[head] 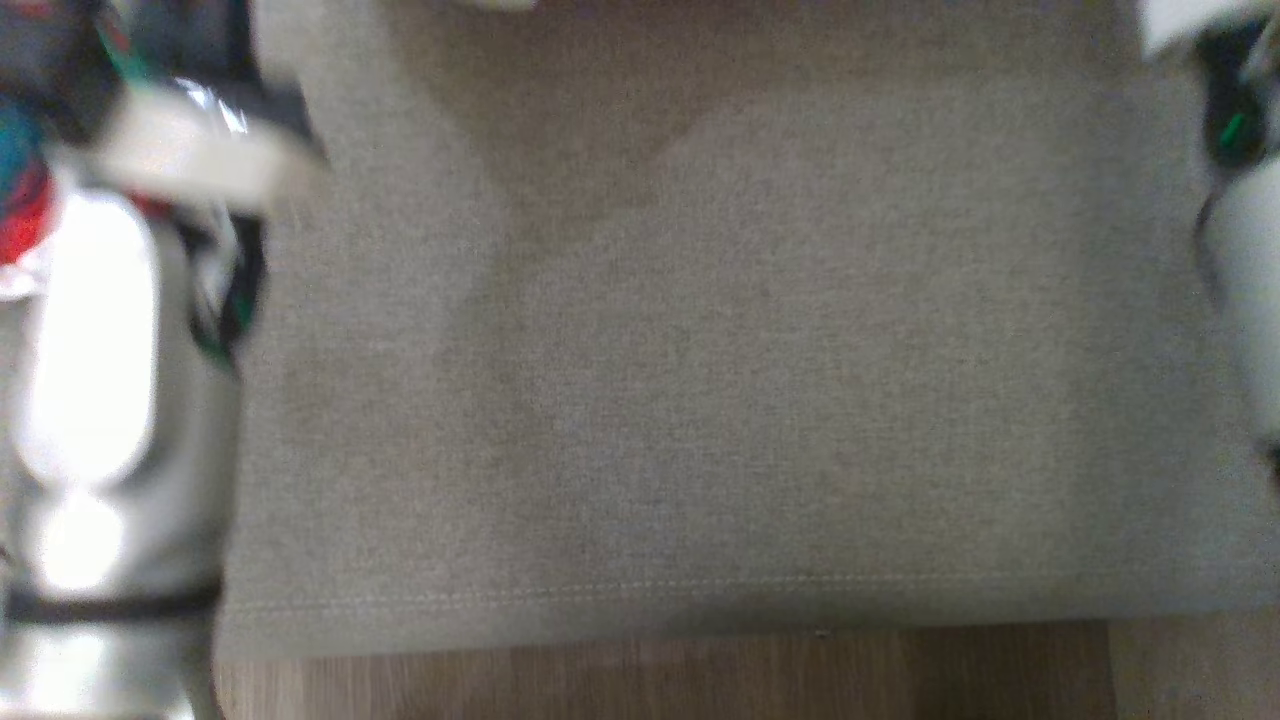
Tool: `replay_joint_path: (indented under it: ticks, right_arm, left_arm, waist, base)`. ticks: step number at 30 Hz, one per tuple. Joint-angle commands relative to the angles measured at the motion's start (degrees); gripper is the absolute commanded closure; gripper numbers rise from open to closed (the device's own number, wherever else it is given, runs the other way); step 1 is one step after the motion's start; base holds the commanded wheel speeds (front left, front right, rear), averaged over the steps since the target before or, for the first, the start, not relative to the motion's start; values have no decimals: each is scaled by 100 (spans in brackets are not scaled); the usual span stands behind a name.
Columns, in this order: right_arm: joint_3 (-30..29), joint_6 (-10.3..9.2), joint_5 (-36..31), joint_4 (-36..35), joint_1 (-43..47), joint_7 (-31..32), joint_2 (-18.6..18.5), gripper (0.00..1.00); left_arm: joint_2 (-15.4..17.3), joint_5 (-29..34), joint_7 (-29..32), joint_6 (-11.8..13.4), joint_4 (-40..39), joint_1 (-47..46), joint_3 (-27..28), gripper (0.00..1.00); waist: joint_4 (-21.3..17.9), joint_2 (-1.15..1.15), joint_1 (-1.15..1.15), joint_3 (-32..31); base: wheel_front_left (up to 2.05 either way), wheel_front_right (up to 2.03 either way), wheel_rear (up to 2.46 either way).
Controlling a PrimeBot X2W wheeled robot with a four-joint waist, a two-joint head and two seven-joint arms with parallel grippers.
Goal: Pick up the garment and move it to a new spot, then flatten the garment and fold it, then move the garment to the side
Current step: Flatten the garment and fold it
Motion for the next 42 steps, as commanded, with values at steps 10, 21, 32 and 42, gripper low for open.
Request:
replay_joint_path:
  ticks: [10,21,32,42]
  right_arm:
    - [152,37,1378,-1380,2705,769,-131,100]
    - [-1076,37,1002,-2990,4835,1423,-233,100]
    - [-2250,37,5,-5144,5744,2512,466,100]
    - [-2507,37,-283,-5981,5727,3174,477,100]
  left_arm:
    - [-133,-777,28,24,-795,3199,407,100]
    - [-202,-1101,1007,295,-2137,4892,305,100]
    - [-89,-1361,1503,393,-3082,4998,414,100]
    - [-37,-1636,1863,306,-3475,4673,356,100]
  waist:
    - [-111,-1,0,-1260]
    - [17,-1,0,-1617]
    - [-18,-1,0,-2086]
    - [-70,-1,0,-2375]
  base:
    - [0,0,0]
    - [0,0,0]
    - [0,0,0]
    - [0,0,0]
